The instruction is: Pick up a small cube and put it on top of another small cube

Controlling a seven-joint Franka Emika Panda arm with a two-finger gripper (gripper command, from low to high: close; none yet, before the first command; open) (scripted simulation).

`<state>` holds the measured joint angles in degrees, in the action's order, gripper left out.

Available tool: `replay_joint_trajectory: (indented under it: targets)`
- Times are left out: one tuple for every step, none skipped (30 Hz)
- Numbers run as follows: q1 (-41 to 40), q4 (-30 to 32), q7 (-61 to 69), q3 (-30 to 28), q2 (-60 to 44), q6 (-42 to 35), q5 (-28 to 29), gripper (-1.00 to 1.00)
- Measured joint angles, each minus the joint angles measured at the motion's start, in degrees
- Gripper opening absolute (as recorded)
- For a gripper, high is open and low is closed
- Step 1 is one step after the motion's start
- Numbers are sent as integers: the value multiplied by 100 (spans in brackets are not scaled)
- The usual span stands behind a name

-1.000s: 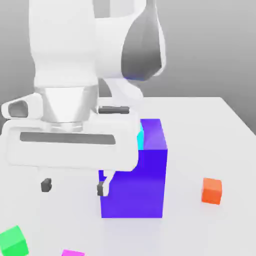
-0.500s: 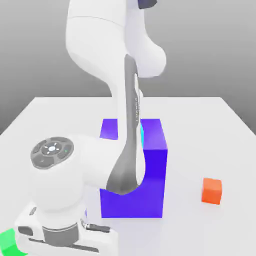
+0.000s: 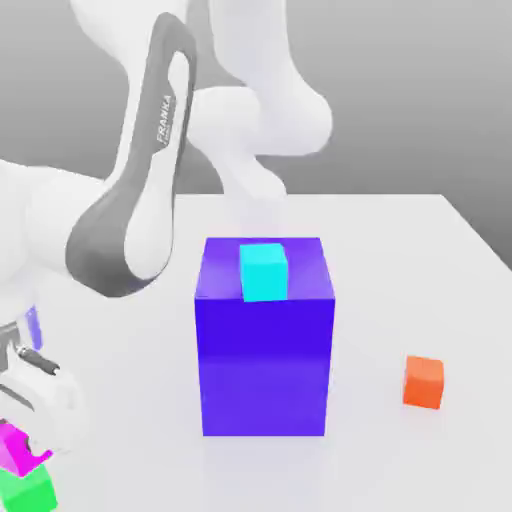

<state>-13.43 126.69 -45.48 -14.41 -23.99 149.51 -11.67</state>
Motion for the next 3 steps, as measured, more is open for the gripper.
replay_joint_trajectory:
  targets:
    - [-41, -10, 30, 34, -116, 102, -60, 100]
    - [-41, -10, 31, 34, -116, 102, -61, 100]
    - [-41, -10, 31, 34, -116, 102, -61, 100]
